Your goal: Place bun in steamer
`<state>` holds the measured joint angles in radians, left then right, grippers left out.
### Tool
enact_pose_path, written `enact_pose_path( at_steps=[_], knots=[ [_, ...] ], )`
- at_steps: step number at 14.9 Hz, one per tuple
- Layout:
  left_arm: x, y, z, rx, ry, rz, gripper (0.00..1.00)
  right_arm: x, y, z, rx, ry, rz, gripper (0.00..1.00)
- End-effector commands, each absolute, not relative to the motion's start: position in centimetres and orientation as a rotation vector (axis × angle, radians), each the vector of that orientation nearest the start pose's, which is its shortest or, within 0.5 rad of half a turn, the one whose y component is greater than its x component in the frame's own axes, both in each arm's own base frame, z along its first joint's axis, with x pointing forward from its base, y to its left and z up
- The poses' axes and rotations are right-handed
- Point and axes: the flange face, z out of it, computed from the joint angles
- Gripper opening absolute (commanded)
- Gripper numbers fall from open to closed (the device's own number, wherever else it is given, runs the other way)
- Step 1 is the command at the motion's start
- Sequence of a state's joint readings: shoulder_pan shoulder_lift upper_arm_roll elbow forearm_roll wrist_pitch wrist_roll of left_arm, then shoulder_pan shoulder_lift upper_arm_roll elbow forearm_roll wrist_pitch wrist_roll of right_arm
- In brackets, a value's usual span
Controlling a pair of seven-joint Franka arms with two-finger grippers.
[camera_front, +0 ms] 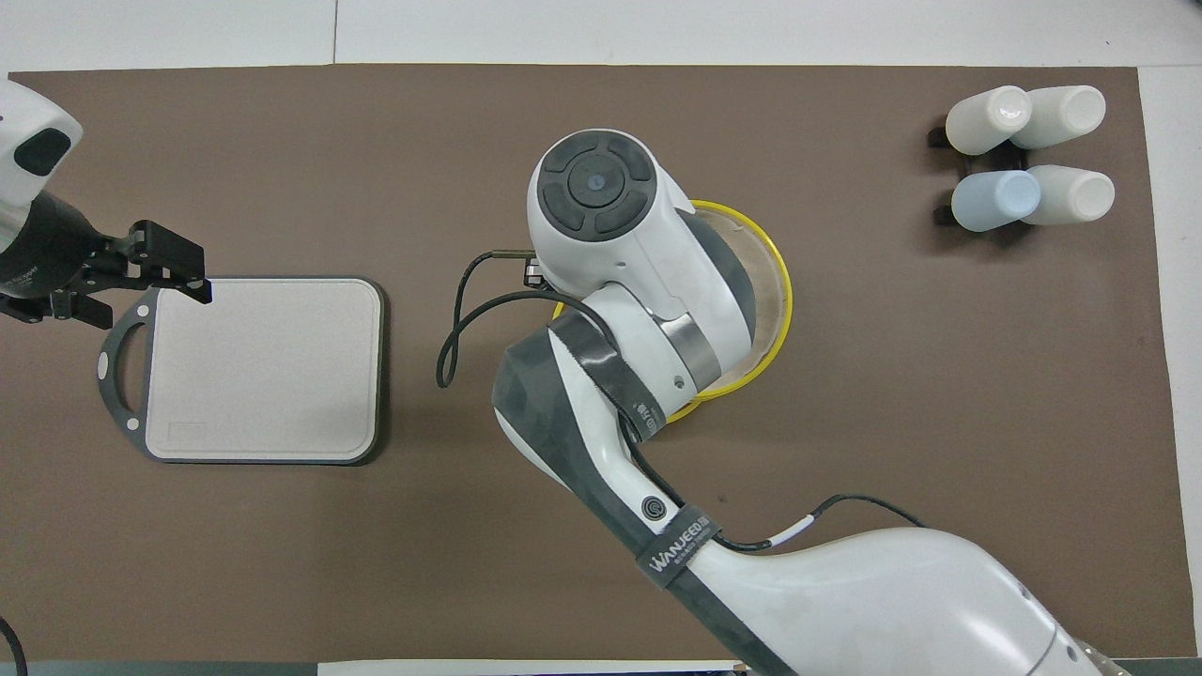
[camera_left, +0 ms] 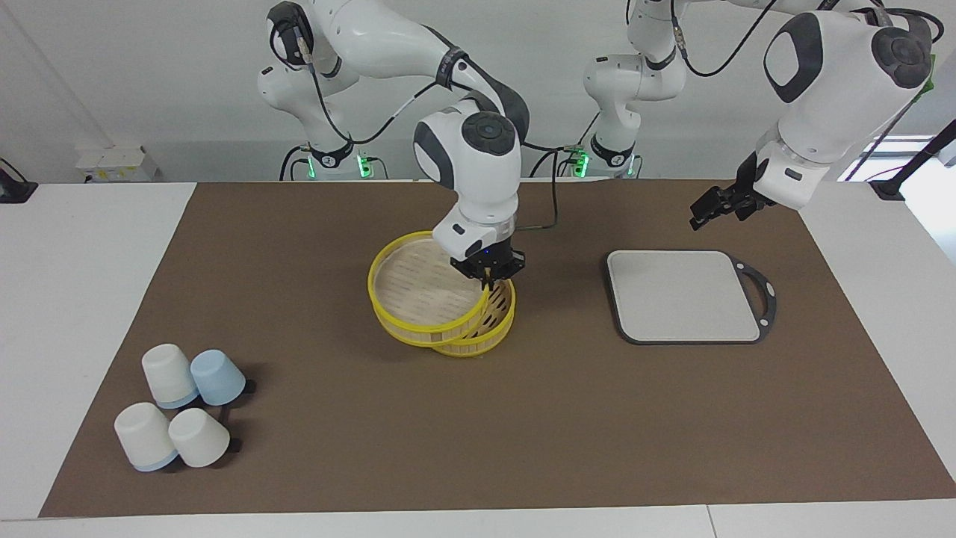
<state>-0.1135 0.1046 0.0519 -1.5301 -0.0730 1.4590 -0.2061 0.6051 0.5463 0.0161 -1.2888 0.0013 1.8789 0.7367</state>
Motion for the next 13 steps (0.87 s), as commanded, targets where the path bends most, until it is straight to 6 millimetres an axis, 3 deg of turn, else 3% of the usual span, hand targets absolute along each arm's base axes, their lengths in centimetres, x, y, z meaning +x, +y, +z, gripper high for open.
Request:
enact_pose_path(
  at_steps=[1,2,4,9,13],
  knots=[
    [54.7,-2.7,57.9,-3.146,-0.182,0.303,1.00,58.4,44.2,42.3,-3.091,0.234,-0.088,0.00],
    [54.4,-1.6,58.4,-3.154,-0.168,0.291,1.00,57.8,45.4,42.0,-3.081,0.226,-0.101,0.00],
    [52.8,-1.1,58.8,-3.164,-0.105,0.290,1.00,57.8,45.7,41.4,-3.071,0.222,-0.110,0.00],
    [51.9,-2.5,58.1,-3.152,-0.056,0.338,1.00,57.6,45.7,41.0,-3.076,0.224,-0.104,0.00],
    [53.6,-2.6,58.1,-3.167,-0.036,0.188,1.00,57.4,45.6,40.4,-3.080,0.220,-0.097,0.00]
  ],
)
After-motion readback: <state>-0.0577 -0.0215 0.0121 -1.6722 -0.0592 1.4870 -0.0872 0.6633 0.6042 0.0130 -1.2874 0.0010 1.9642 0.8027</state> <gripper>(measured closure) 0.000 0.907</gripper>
